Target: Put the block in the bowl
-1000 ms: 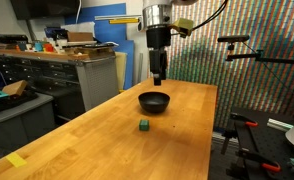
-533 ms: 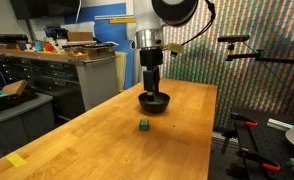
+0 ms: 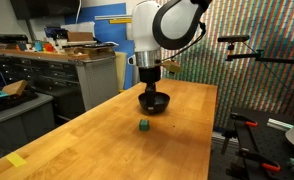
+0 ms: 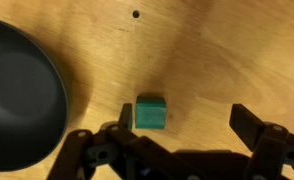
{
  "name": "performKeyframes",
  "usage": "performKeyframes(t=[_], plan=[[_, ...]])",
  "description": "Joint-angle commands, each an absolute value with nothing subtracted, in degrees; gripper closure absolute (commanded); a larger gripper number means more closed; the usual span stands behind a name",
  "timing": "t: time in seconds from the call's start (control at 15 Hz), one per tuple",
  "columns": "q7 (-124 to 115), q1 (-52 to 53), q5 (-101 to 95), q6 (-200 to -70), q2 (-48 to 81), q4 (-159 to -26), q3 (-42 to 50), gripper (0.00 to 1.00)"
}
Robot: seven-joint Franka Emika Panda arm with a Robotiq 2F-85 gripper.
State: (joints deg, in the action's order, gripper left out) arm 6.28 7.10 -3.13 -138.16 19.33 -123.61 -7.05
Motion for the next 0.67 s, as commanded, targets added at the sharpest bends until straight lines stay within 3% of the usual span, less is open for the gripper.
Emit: performKeyframes(t=[0.0, 0.6], plan=[[8.0, 6.69, -4.61, -143.44, 21.48, -123.41, -6.71, 0.0], [9.61, 4.46, -2.99, -150.27, 26.65, -122.18, -7.04, 0.0]])
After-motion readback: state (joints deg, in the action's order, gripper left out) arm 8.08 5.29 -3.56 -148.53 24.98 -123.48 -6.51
